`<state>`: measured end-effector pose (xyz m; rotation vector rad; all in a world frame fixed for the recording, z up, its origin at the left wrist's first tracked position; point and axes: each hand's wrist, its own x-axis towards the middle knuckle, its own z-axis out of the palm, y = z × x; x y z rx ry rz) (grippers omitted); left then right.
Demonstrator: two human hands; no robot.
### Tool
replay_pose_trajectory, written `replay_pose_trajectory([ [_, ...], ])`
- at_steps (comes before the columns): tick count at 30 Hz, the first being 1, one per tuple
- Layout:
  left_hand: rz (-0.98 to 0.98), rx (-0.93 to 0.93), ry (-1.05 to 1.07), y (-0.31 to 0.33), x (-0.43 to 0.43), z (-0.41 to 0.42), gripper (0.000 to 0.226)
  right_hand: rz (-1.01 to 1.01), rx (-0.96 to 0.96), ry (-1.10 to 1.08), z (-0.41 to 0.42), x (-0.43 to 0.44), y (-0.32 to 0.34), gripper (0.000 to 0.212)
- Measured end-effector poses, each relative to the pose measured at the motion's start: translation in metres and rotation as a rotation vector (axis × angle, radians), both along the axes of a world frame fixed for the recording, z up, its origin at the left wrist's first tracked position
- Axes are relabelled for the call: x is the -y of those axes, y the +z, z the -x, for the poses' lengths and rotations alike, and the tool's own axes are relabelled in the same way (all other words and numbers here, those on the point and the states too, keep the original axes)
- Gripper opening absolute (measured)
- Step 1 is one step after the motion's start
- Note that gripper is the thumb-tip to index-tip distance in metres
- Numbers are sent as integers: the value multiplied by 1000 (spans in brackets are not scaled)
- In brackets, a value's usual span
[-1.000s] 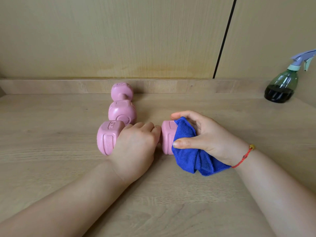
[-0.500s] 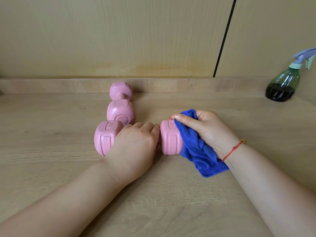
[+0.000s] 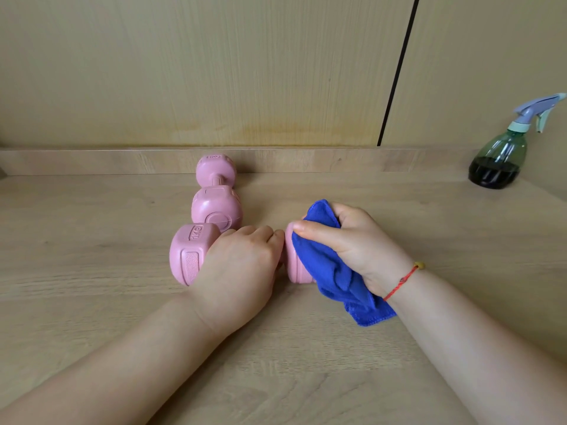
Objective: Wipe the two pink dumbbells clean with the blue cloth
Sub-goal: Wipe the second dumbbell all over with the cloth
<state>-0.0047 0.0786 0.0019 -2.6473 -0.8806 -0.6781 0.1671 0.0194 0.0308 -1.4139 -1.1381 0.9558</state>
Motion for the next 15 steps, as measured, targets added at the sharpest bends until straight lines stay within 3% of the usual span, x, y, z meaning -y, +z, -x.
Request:
replay_pose_trajectory([
  [7,-10,2,12,0,0,-1,24,6,93,-79,3,-16,8,35],
  [11,2,0,4,0,0,0,22,-41,154,-121,7,-13,4,51],
  [15,4,-1,14,-1,0,0,23,2,148,-111,11,1,5,46],
])
